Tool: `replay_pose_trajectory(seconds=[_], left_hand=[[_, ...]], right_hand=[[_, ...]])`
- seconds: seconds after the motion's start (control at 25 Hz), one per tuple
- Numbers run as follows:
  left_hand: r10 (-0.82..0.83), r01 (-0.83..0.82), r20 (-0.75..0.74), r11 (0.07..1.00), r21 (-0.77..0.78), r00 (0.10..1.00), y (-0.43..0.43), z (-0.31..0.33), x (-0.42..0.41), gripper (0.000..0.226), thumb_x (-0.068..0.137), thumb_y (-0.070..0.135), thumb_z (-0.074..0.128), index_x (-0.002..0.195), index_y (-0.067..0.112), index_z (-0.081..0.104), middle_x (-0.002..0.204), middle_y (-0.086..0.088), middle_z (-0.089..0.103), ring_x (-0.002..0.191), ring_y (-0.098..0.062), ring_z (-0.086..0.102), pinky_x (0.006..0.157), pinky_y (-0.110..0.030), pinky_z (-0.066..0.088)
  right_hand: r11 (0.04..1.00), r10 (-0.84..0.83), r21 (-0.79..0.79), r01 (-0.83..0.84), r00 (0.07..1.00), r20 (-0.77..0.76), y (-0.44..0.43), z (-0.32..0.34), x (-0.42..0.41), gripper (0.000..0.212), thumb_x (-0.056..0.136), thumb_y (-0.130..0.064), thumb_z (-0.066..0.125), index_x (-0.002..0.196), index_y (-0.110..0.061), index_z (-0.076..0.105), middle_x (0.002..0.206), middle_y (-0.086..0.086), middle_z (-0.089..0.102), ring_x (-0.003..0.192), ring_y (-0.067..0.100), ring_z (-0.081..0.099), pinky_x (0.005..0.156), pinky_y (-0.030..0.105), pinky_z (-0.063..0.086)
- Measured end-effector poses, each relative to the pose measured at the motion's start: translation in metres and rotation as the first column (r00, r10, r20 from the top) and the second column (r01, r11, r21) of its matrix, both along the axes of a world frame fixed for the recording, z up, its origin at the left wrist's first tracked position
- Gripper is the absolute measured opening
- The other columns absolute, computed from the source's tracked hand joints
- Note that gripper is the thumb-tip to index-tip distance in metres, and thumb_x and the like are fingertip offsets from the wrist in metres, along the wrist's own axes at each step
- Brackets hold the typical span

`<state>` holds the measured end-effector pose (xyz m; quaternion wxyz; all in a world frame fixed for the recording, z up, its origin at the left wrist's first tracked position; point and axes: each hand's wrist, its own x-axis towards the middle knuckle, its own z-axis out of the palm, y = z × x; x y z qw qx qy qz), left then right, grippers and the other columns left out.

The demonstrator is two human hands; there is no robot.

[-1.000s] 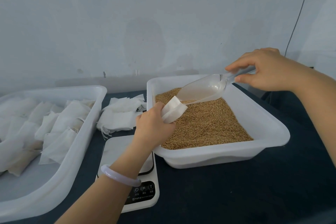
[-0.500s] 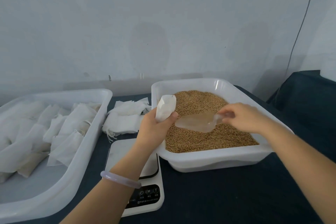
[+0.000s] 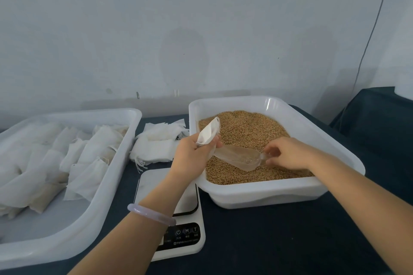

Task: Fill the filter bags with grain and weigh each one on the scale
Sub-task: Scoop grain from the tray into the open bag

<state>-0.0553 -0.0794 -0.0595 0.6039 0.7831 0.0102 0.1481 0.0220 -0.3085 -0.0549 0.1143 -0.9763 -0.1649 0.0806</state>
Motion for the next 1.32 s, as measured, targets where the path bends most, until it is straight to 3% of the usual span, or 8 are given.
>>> replay_pose_trajectory(seconds=[0.12,0.32,0.36,0.48,0.6,1.08,1.2,1.32], left_hand=[[-0.013,0.013,-0.005,1.000,-0.009,1.000,0.000,0.000,0.000,0.025,0.090,0.024,0.063,0.067,0.030,0.070,0.089,-0.019,0.071,0.076,-0.018,0.055,0.072,-0.026,0.044],[-0.100,0.128,-0.099,0.933,0.336,0.990,0.004,0.016,0.004,0.018,0.089,0.025,0.062,0.071,0.027,0.064,0.070,0.007,0.063,0.068,-0.014,0.054,0.066,-0.024,0.042],[-0.087,0.139,-0.120,0.829,0.542,0.989,0.005,0.021,0.008,0.013,0.090,0.025,0.060,0.077,0.025,0.061,0.073,0.008,0.060,0.073,-0.014,0.056,0.072,-0.027,0.043],[-0.054,0.033,-0.022,0.215,0.976,0.998,0.002,0.033,0.016,0.011,0.093,0.015,0.049,0.087,0.024,0.046,0.080,0.009,0.052,0.094,-0.019,0.059,0.105,-0.042,0.022],[-0.053,0.032,-0.031,0.027,0.999,0.998,-0.002,0.039,0.019,0.017,0.092,0.009,0.047,0.086,0.023,0.042,0.079,0.010,0.049,0.098,-0.018,0.059,0.112,-0.046,0.009],[-0.145,0.159,-0.126,0.247,0.956,0.981,-0.011,0.031,0.018,0.010,0.094,0.014,0.045,0.092,0.019,0.053,0.085,0.007,0.054,0.100,-0.019,0.057,0.116,-0.040,0.006],[-0.190,0.288,-0.217,0.599,0.747,0.958,-0.007,0.031,0.017,0.018,0.093,0.028,0.055,0.097,0.011,0.059,0.085,0.000,0.061,0.084,-0.020,0.059,0.089,-0.033,0.042],[-0.300,0.371,-0.234,0.849,0.376,0.925,-0.002,0.029,0.014,0.031,0.093,0.033,0.057,0.102,0.003,0.060,0.077,0.000,0.064,0.071,-0.013,0.061,0.065,-0.022,0.047]], right_hand=[[1.000,-0.008,0.021,0.008,1.000,0.026,0.001,0.000,0.000,0.050,0.083,-0.041,0.066,0.128,-0.023,0.054,0.123,-0.005,0.059,0.105,0.012,0.054,0.097,0.035,0.044],[0.992,-0.044,0.118,0.036,0.997,0.062,-0.001,0.000,0.002,0.050,0.084,-0.038,0.067,0.129,-0.021,0.053,0.129,-0.003,0.057,0.116,0.016,0.054,0.100,0.034,0.043],[0.988,-0.054,0.151,0.043,0.996,0.071,-0.002,-0.001,0.002,0.047,0.085,-0.035,0.066,0.128,-0.021,0.054,0.129,-0.003,0.057,0.115,0.015,0.054,0.099,0.033,0.043],[0.976,-0.077,0.211,0.056,0.993,0.093,-0.004,-0.002,0.004,0.039,0.087,-0.030,0.063,0.125,-0.022,0.057,0.126,-0.003,0.059,0.113,0.015,0.055,0.098,0.032,0.043],[0.975,-0.080,0.216,0.057,0.992,0.096,-0.005,-0.003,0.005,0.037,0.088,-0.029,0.063,0.124,-0.021,0.058,0.126,-0.003,0.059,0.114,0.015,0.054,0.099,0.033,0.041],[0.967,-0.064,0.252,0.038,0.993,0.098,-0.006,-0.006,0.006,0.032,0.089,-0.027,0.062,0.121,-0.021,0.059,0.124,-0.002,0.059,0.107,0.012,0.054,0.090,0.025,0.038],[0.961,-0.050,0.276,0.022,0.994,0.095,-0.003,-0.003,0.002,0.032,0.089,-0.025,0.062,0.121,-0.022,0.059,0.124,-0.004,0.059,0.102,0.007,0.051,0.091,0.024,0.038],[0.902,0.052,0.421,-0.100,0.991,0.125,0.005,0.008,-0.007,0.030,0.088,-0.019,0.064,0.113,-0.035,0.059,0.116,-0.016,0.061,0.100,-0.004,0.053,0.094,0.021,0.040]])
